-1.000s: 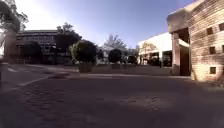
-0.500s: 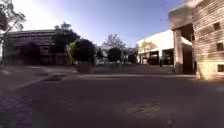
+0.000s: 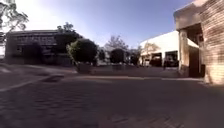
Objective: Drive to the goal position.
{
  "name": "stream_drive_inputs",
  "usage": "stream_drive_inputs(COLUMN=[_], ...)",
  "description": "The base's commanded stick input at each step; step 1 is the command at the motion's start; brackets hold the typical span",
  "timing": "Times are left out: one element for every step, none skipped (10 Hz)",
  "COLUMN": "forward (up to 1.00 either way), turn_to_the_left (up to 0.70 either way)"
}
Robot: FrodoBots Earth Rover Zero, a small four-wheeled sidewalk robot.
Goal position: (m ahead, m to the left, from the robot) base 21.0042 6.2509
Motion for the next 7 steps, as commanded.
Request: stream_drive_inputs(forward=[0.85, 0.85, 0.85, 0.85, 0.85, 0.85, 0.85], turn_to_the_left=[0.00, 0.00, 0.00, 0.00, 0.00, 0.00, 0.00])
